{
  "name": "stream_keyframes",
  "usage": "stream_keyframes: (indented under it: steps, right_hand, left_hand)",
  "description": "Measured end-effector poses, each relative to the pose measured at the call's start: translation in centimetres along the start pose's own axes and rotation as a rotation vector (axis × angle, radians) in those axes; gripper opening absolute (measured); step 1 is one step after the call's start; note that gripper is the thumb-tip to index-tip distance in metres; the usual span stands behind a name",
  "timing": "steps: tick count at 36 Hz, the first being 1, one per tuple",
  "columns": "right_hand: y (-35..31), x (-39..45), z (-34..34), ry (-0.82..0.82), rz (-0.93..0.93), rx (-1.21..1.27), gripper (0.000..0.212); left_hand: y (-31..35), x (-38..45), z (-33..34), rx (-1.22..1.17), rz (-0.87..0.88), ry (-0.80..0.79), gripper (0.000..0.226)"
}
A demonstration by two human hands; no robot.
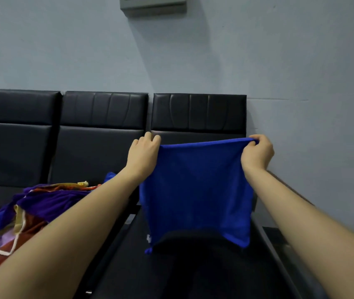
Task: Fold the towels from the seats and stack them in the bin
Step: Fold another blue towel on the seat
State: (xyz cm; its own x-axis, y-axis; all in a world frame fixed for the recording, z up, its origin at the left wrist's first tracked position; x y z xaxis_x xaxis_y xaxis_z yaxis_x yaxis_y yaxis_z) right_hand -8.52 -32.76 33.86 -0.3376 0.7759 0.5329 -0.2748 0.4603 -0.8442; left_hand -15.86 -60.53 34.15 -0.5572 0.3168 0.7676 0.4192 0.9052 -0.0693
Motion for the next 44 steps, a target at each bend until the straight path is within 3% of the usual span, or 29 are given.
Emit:
stream_keyframes:
  steps: [4,10,13,15,22,28,37,44]
  right_hand:
    - [1.3,-0.4,-0.4,0.0,0.013,-0.051,0.026]
    - [4.6,-0.8,-0.4,-0.05,0.019,-0.152,0.02]
    - [5.9,-1.1,-0.2,-0.075,0.029,-0.211,0.019]
    - [6.7,-1.1,0.0,-0.079,0.041,-0.221,0.02]
    - [9.0,0.0,2.4,-0.058,0.115,-0.197,0.016]
    - [8.6,2.0,4.4,-0.013,0.11,-0.073,0.022]
    - [6.5,2.1,4.5,-0.012,-0.02,0.046,0.021]
    - [8.7,-1.1,2.8,-0.062,0.037,0.027,0.018]
  left_hand:
    - [-0.4,-0.6,0.2,0.018,-0.094,-0.031,0.026]
    - [-0.5,-1.7,2.5,0.228,-0.148,-0.209,0.028]
    - [-0.5,-1.9,3.8,0.092,-0.291,-0.252,0.039]
    - [-0.1,-1.9,4.8,-0.009,-0.359,-0.267,0.035]
    - [0.3,-0.5,8.2,-0.075,-0.408,-0.287,0.039]
    - [-0.2,2.1,9.3,-0.304,-0.474,-0.195,0.038]
    - [-0.5,2.3,8.4,-0.48,-0.394,0.001,0.028]
    - [0.0,-2.2,9.2,-0.508,-0.44,-0.05,0.015]
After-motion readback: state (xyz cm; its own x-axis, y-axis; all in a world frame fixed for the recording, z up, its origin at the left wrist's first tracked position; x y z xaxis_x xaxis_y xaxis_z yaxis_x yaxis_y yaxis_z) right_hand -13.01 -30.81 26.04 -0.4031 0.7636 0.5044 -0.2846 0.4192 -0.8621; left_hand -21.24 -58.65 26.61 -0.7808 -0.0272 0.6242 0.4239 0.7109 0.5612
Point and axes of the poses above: each hand's wrist, its own x-axis towards the middle knuckle, its own z-axis out of the palm, y = z × x, the point moved 5 cm from there along x, towards the middle knuckle, and after that the axes turned 3 degrees about x, right-handed, at the moved point
